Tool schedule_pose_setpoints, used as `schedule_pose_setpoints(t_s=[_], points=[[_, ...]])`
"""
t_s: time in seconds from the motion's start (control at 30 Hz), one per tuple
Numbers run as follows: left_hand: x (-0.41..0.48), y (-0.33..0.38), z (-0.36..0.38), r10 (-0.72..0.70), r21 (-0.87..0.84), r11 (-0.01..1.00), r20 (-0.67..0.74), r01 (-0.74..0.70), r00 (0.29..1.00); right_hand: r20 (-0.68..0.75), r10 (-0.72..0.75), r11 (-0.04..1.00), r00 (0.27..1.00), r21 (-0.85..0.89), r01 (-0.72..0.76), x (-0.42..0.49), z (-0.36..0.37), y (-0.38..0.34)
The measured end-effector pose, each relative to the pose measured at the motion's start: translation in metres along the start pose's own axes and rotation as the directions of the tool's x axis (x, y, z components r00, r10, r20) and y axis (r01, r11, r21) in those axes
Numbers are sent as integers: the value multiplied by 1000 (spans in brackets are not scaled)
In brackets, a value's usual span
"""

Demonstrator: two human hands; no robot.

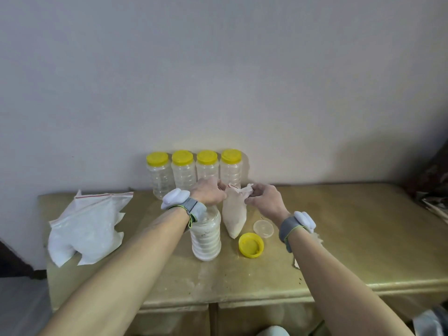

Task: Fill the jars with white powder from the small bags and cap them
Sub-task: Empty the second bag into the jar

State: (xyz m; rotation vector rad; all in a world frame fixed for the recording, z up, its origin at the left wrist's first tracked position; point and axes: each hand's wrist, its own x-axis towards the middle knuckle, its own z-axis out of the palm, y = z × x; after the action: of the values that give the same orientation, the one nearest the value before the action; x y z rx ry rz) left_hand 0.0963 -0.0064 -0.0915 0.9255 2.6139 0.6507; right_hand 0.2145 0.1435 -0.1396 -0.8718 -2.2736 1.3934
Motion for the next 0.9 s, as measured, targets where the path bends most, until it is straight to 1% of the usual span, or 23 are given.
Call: schedule_pose_setpoints(t_s=[0.07, 0.17, 0.27, 0.4, 0.5, 0.57, 0.67, 0.77, 0.83, 0.9], points=[[-3, -1, -2, -5, -51, 999, -4, 5, 1000, -24, 6, 996, 1000, 90, -4, -2, -5, 2], [-8, -3, -5, -4, -79, 997, -28, 1, 1000, -65, 6, 991, 998, 131, 2, -4, -12, 8], [-16, -7, -11, -8, -96, 995, -70, 1, 998, -103, 27, 993, 994, 113, -16, -13, -17, 9], [-31, -17, -15, 1, -120, 993, -120, -16, 993, -142, 37, 999, 989, 29, -34, -30, -17, 15], [-44, -24, -15, -3, -134, 991, -155, -18, 988, -129, 57, 998, 990, 16, -56, -44, -11, 20], [-48, -29, -14, -12, -149, 989, -165, -13, 986, -106, 57, 998, 993, 39, -53, -50, -6, 17], [-55, -37, -14, -24, -179, 984, -178, -8, 984, -61, 3, 992, 998, 123, 4, -58, 1, -4], [-62, -44, -17, -40, -245, 970, -177, -5, 983, 4, -102, 976, 995, 192, 99, -65, 11, -36], [-68, -49, -20, -59, -292, 956, -170, 7, 984, 56, -183, 973, 981, 156, 173, -68, 21, -59], [-72, -53, -22, -63, -314, 949, -155, 11, 986, 127, -253, 967, 959, 18, 253, -67, 30, -77]])
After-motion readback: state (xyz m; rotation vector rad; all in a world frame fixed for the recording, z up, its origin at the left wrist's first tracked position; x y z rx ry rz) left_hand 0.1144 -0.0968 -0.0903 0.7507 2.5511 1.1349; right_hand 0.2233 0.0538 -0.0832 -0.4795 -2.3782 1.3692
